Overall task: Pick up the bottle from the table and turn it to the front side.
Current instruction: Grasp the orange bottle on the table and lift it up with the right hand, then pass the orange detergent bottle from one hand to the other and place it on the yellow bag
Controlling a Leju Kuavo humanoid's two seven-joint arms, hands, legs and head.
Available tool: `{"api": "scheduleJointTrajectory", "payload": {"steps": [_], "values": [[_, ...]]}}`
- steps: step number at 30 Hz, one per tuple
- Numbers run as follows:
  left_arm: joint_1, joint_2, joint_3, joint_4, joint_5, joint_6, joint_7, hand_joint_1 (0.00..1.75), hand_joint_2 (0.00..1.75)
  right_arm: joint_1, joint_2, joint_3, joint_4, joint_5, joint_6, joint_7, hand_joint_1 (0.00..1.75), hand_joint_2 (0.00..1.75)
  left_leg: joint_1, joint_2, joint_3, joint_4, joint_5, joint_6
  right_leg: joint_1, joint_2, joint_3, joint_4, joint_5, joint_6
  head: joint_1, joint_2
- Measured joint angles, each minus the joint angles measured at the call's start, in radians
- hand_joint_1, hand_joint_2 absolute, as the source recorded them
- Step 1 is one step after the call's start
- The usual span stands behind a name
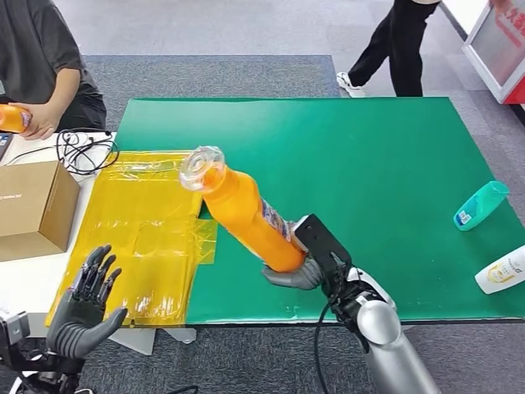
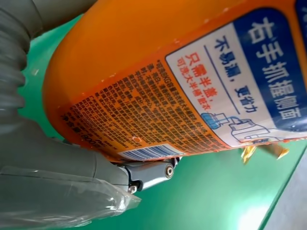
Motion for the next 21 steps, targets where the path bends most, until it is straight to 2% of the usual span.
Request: {"api": "scheduleJointTrajectory", "payload": {"steps": [7,14,21], "values": [[-0.084,0.081,-0.194,-0.003,0.099,0.141,0.032,0.0,1.75,0.005,0.043,0.067,0.035,-0.053,-0.024,-0.013,1.75,1.75,0.0,0.0,0.0,0.0,0.0,0.0,0.0,0.0,0.0,0.001,0.0,0.0,0.0,0.0],[-0.151,0.14,-0.336,-0.047,0.147,0.183,0.129,0.0,1.75,0.003,0.048,0.162,0.068,0.171,-0.114,-0.062,1.75,1.75,0.0,0.0,0.0,0.0,0.0,0.0,0.0,0.0,0.0,0.001,0.0,0.0,0.0,0.0],[-0.186,0.165,-0.42,-0.081,0.159,0.204,0.172,0.0,1.75,0.001,0.055,0.202,0.096,0.199,-0.128,-0.081,1.75,1.75,0.0,0.0,0.0,0.0,0.0,0.0,0.0,0.0,0.0,0.001,0.0,0.0,0.0,0.0]]}}
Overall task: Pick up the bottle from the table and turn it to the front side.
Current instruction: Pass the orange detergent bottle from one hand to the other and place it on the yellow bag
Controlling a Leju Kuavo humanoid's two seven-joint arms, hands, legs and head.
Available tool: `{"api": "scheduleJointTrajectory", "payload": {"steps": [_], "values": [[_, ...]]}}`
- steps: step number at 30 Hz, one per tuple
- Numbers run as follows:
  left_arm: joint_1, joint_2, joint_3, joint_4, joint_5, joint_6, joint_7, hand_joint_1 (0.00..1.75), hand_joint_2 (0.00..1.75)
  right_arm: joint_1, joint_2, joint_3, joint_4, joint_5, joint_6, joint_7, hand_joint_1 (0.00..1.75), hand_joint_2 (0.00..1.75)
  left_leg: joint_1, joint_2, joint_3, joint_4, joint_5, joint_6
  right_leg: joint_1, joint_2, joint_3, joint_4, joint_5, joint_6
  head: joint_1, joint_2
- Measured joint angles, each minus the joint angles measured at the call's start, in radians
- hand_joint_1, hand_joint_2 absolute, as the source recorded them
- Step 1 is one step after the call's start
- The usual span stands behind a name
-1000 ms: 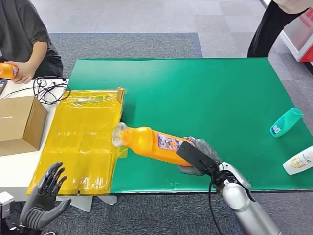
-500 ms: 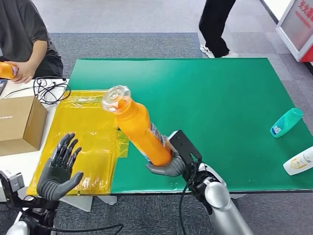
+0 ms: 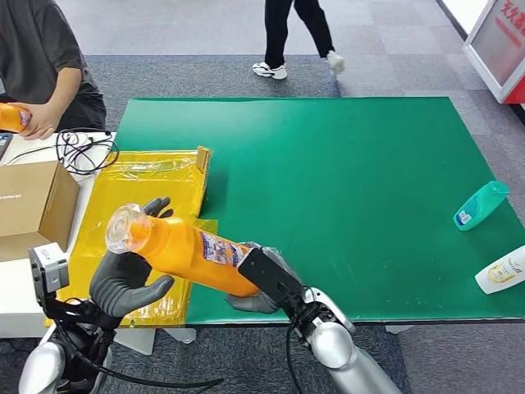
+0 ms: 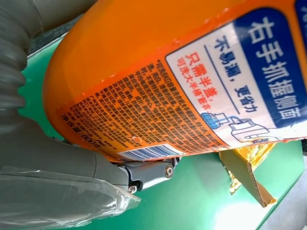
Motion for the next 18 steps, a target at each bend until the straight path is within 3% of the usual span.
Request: {"api": "scheduleJointTrajectory", "payload": {"steps": [5,11,15,18], "values": [[-0.005,0.01,-0.023,-0.007,0.009,0.001,0.009,0.0,1.75,-0.002,0.001,0.008,0.011,0.02,0.0,-0.003,1.75,1.75,0.0,0.0,0.0,0.0,0.0,0.0,0.0,0.0,0.0,0.0,0.0,0.0,0.0,0.0],[-0.035,0.036,-0.085,-0.008,0.031,0.017,0.085,0.0,1.75,-0.023,0.01,0.041,0.038,0.103,-0.017,-0.028,1.75,1.75,0.0,0.0,0.0,0.0,0.001,-0.001,0.0,0.0,0.0,0.0,0.0,-0.001,0.0,0.0],[-0.061,0.061,-0.139,-0.008,0.021,0.051,0.124,1.75,1.75,-0.041,0.019,0.071,0.061,0.14,-0.032,-0.042,1.75,1.75,0.0,0.0,0.0,0.0,0.001,-0.001,0.0,0.0,0.0,0.0,0.0,-0.001,0.0,0.0],[-0.064,0.071,-0.16,-0.017,-0.023,0.086,0.138,1.75,1.75,-0.042,0.021,0.078,0.073,0.141,-0.038,-0.042,1.75,1.75,0.0,0.0,0.0,0.0,0.001,-0.001,0.0,0.0,0.0,0.0,0.0,-0.001,0.0,0.0]]}}
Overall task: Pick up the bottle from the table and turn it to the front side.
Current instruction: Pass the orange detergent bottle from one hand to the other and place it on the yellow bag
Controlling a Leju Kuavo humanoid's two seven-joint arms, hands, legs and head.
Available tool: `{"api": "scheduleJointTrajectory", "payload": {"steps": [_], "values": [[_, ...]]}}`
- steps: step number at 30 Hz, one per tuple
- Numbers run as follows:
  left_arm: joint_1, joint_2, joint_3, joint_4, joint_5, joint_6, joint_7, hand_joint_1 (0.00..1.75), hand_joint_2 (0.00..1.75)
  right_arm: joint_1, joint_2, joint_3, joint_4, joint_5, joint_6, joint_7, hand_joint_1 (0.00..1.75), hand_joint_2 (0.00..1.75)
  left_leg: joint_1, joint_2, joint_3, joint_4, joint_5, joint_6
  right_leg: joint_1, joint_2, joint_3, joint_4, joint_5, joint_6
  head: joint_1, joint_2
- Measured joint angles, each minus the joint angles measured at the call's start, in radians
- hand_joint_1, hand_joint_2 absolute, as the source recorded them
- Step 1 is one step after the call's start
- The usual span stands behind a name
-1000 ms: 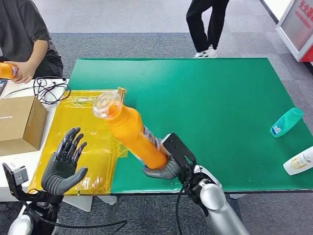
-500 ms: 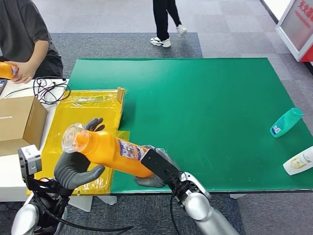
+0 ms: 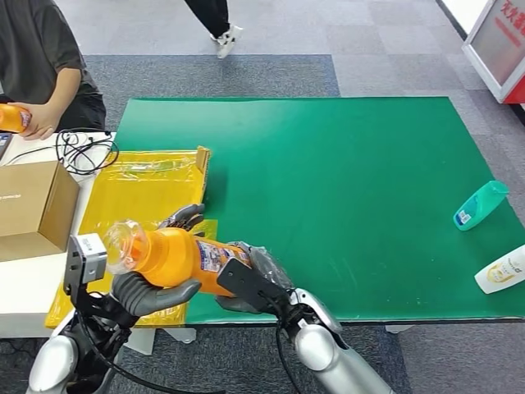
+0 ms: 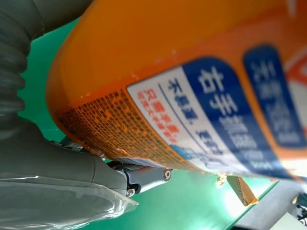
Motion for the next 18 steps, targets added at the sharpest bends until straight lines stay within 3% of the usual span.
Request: {"api": "scheduleJointTrajectory", "payload": {"steps": [2,3,6,7,18], "values": [[0.0,0.003,-0.009,-0.01,-0.029,0.02,0.011,1.75,1.75,0.0,0.0,0.001,0.006,0.0,-0.002,-0.001,1.75,1.75,0.0,0.0,0.0,0.0,0.0,0.0,0.0,0.0,0.0,0.0,0.0,0.0,0.0,0.0],[0.0,0.003,-0.012,-0.014,-0.038,0.027,0.015,1.75,1.75,0.0,0.0,0.001,0.008,0.0,-0.003,-0.003,1.43,1.75,0.0,0.0,0.0,0.0,0.0,0.0,0.0,0.0,0.0,0.0,0.0,0.0,0.0,0.0],[0.001,0.004,-0.013,-0.027,-0.064,0.037,0.023,1.75,1.75,0.0,0.002,0.001,0.009,-0.003,-0.001,-0.011,0.12,1.75,0.0,0.0,0.0,0.0,0.0,0.0,0.0,0.0,0.0,0.0,0.0,0.0,0.0,0.0],[0.001,0.004,-0.013,-0.031,-0.074,0.038,0.024,1.75,1.75,0.0,0.003,0.001,0.009,-0.003,0.001,-0.013,0.0,1.75,0.0,0.0,0.0,0.0,0.0,0.0,0.0,0.0,0.0,0.0,0.0,0.0,0.0,0.0],[0.037,0.026,-0.001,-0.104,-0.252,0.054,0.03,1.75,1.75,0.021,0.005,-0.002,0.003,-0.026,0.007,-0.012,0.0,1.75,0.0,0.0,0.0,0.0,0.0,0.0,0.0,0.0,0.0,0.0,0.0,0.0,0.0,0.0]]}}
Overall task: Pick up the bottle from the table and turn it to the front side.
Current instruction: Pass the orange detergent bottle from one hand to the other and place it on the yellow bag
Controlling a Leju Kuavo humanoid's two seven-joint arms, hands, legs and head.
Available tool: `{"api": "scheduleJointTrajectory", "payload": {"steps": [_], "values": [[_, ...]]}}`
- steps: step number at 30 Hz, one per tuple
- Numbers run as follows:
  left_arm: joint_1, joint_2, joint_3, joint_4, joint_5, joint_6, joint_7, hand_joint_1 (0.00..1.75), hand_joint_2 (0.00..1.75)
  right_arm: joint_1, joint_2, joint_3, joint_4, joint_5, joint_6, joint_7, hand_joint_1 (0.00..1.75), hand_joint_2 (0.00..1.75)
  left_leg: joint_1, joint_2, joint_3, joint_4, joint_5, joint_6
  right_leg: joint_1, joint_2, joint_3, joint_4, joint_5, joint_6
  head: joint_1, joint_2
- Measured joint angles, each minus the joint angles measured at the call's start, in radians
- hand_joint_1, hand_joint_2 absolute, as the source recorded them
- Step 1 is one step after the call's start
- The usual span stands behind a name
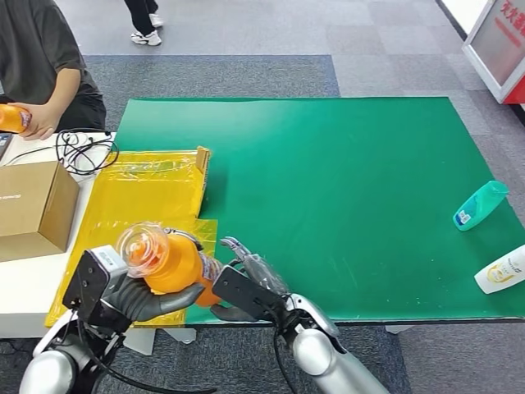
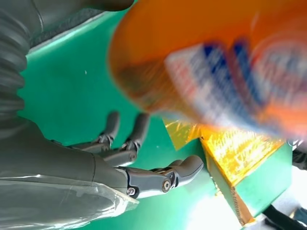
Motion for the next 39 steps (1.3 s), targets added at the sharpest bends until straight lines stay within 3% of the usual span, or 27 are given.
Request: {"api": "scheduleJointTrajectory", "payload": {"steps": [5,14,18,22,27,30,35,39], "values": [[0.027,0.059,0.057,-0.062,-0.063,-0.021,0.04,1.75,1.75,0.036,0.0,-0.039,-0.03,-0.016,0.006,0.004,0.0,1.75,0.0,0.0,0.0,0.0,0.0,0.0,0.0,0.0,0.0,0.0,0.0,0.0,0.0,0.0],[0.093,0.273,0.297,-0.129,-0.156,-0.155,0.164,1.75,1.75,0.124,-0.001,-0.185,-0.127,-0.001,0.02,0.008,0.0,1.75,0.0,0.0,0.0,0.0,0.001,-0.001,0.001,0.0,-0.001,0.001,-0.001,-0.001,0.0,0.0],[0.134,0.354,0.416,-0.133,-0.2,-0.234,0.172,1.75,1.75,0.16,-0.001,-0.25,-0.178,0.008,0.026,0.007,0.0,1.75,0.001,0.0,0.0,0.0,0.001,-0.001,0.001,0.0,-0.001,0.002,-0.001,-0.001,0.0,0.0],[0.16,0.424,0.471,-0.13,-0.295,-0.269,0.131,1.75,1.75,0.19,-0.001,-0.289,-0.222,0.024,0.044,0.0,0.0,1.75,0.0,0.0,0.0,0.0,0.001,-0.001,0.001,0.0,-0.001,0.001,-0.001,-0.001,0.0,0.0],[0.125,0.516,0.426,-0.086,-0.483,-0.249,0.035,1.75,1.75,0.214,-0.001,-0.305,-0.26,0.028,0.056,-0.006,0.0,1.75,0.0,0.0,0.0,0.0,0.001,-0.001,0.001,0.0,-0.001,0.001,-0.001,-0.001,0.0,0.0],[0.064,0.542,0.356,-0.033,-0.574,-0.217,-0.005,1.75,1.75,0.22,-0.001,-0.307,-0.274,0.027,0.058,-0.011,0.0,1.75,0.0,0.0,0.0,0.0,0.001,-0.002,0.001,0.0,-0.001,0.001,0.0,-0.003,0.0,0.0],[-0.06,0.54,0.207,0.065,-0.693,-0.13,-0.077,1.75,1.75,0.229,-0.001,-0.307,-0.286,0.026,0.067,-0.015,0.0,1.75,0.0,0.0,0.0,0.0,0.002,-0.002,0.001,0.0,-0.001,0.001,0.001,-0.003,0.0,0.0],[-0.123,0.5,0.116,0.119,-0.746,-0.059,-0.114,1.75,1.75,0.233,-0.001,-0.302,-0.288,0.024,0.068,-0.019,0.0,1.75,0.0,0.0,0.0,0.0,0.002,-0.002,0.001,0.0,-0.001,0.001,0.001,-0.003,0.0,0.0]]}}
